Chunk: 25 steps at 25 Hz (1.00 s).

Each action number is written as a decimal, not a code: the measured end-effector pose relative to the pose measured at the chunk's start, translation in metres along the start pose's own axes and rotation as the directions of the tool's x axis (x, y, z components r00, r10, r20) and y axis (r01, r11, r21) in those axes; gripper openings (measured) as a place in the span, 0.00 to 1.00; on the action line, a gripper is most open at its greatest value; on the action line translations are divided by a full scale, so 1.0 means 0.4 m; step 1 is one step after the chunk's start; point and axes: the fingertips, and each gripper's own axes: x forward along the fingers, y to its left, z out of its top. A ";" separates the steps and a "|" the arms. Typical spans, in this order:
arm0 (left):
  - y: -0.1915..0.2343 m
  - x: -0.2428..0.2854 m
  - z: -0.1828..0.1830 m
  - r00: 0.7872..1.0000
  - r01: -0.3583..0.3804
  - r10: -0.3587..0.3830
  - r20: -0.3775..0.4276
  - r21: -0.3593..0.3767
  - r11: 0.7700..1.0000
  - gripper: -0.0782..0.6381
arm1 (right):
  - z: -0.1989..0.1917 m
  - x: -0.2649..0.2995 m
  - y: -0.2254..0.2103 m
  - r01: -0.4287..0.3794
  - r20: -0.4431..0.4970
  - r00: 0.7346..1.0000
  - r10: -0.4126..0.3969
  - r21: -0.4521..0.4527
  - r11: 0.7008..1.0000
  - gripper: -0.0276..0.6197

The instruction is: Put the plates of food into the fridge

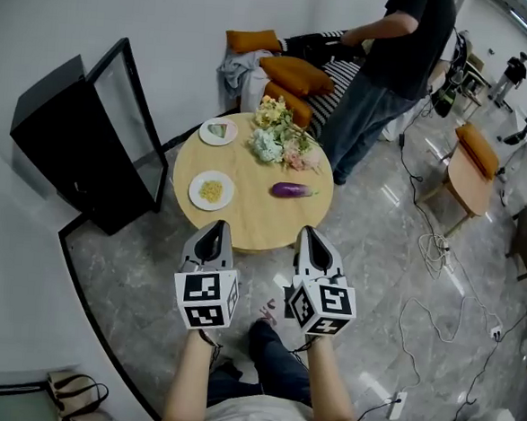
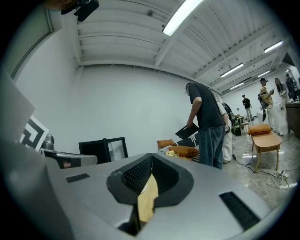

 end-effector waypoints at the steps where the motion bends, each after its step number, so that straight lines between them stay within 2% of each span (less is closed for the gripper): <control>1: -0.007 0.021 0.000 1.000 -0.005 0.005 -0.006 -0.004 1.000 0.12 | 0.001 0.016 -0.019 -0.005 -0.005 1.000 0.005 0.000 1.000 0.06; 12: -0.050 0.197 -0.005 0.999 -0.026 0.026 -0.044 -0.003 1.000 0.12 | -0.005 0.166 -0.190 -0.019 -0.062 0.998 0.019 0.009 1.000 0.06; 25: -0.018 0.362 -0.084 0.990 -0.013 0.013 -0.138 0.002 1.000 0.12 | -0.071 0.319 -0.245 -0.069 -0.124 0.990 0.072 0.029 0.997 0.06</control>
